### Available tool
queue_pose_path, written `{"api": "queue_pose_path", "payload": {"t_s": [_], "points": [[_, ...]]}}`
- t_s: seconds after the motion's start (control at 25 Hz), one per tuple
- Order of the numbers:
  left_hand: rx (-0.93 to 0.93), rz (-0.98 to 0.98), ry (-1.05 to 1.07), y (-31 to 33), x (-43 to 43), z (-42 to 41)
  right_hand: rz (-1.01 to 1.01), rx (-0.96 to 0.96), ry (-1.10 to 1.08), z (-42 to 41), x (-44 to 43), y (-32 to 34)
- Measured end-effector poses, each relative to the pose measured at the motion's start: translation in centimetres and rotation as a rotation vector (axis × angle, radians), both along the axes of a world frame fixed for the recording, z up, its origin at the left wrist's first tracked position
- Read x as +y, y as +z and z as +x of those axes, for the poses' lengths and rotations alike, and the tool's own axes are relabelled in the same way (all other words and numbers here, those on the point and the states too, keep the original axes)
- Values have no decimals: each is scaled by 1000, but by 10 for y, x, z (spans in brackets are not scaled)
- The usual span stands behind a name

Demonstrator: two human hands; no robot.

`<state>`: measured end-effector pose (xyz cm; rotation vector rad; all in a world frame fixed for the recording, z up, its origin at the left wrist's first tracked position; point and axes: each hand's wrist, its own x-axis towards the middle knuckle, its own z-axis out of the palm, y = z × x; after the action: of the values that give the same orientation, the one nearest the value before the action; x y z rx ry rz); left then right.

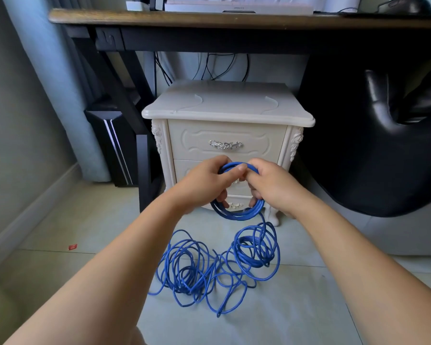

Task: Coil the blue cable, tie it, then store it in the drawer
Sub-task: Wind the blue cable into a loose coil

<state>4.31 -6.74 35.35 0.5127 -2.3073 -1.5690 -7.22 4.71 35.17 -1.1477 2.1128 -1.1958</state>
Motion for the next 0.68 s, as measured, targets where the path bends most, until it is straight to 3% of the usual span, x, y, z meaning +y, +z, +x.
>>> {"api": "queue_pose_path", "payload": {"t_s": [0.16, 0.36, 0.52, 0.68], "points": [[15, 70, 77, -5, 1, -6, -163, -397, -25, 2, -1, 2], [56, -29, 126, -10, 1, -2, -151, -396, 35, 2, -3, 2], [181, 189, 206, -9, -3, -4, -331, -653, 48, 2, 0, 9], [293, 410, 293, -7, -9, -3, -151, -616, 150, 0, 11, 2]]}}
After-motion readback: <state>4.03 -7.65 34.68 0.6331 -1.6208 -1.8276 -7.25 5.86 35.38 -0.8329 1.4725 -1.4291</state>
